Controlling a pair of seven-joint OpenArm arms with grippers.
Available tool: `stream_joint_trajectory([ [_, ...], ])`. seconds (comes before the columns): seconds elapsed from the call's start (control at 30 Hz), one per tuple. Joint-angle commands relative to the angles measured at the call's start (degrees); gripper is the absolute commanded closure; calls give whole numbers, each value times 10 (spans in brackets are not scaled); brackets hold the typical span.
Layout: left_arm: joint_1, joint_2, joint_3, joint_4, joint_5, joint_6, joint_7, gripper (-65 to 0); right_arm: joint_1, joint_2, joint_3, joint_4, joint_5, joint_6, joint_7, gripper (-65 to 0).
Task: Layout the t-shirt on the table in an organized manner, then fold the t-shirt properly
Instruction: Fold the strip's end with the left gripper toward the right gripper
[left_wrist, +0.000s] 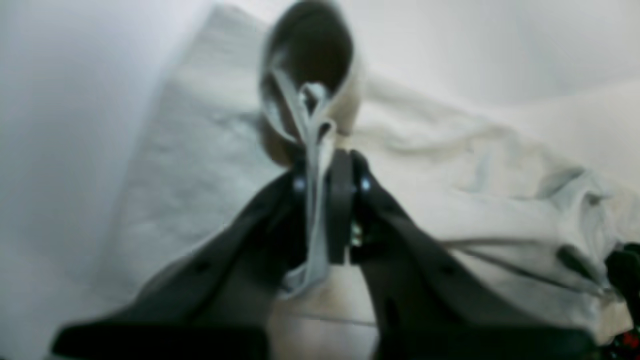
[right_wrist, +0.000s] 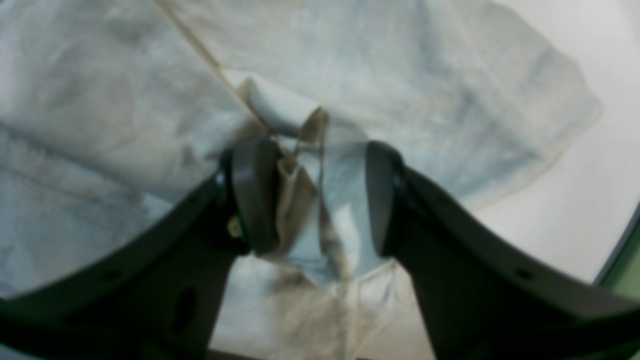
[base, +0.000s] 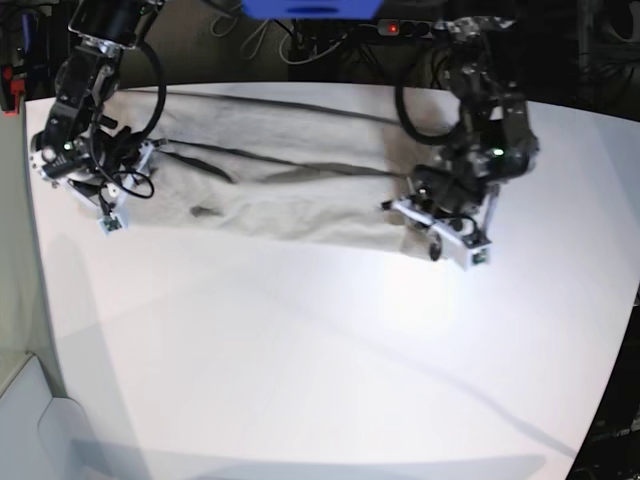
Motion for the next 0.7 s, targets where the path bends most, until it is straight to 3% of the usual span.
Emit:
stream_joint_trajectory([
  [0.0, -8, 17, 26, 11, 1, 17, -15, 0, 4, 3, 1, 6, -4, -1, -2, -294],
  [0.17, -8, 21, 132, -28, 15, 90, -32, 0, 4, 3, 1, 6, -4, -1, -3, -294],
  [0.27, -8, 21, 181, -72, 9, 142, -72, 0, 4, 3, 1, 6, -4, -1, -2, -294],
  [0.4, -12, 21, 196, -97, -67, 222, -109, 0, 3, 3, 1, 6, -4, -1, -2, -294],
  [0.53, -28, 21, 198, -98, -149, 236, -120, 0, 3, 3, 1, 6, -4, -1, -3, -294],
  [0.67, -29, 21, 198, -97, -177, 235, -122, 0, 2, 3, 1, 6, -4, -1, -3, -294],
])
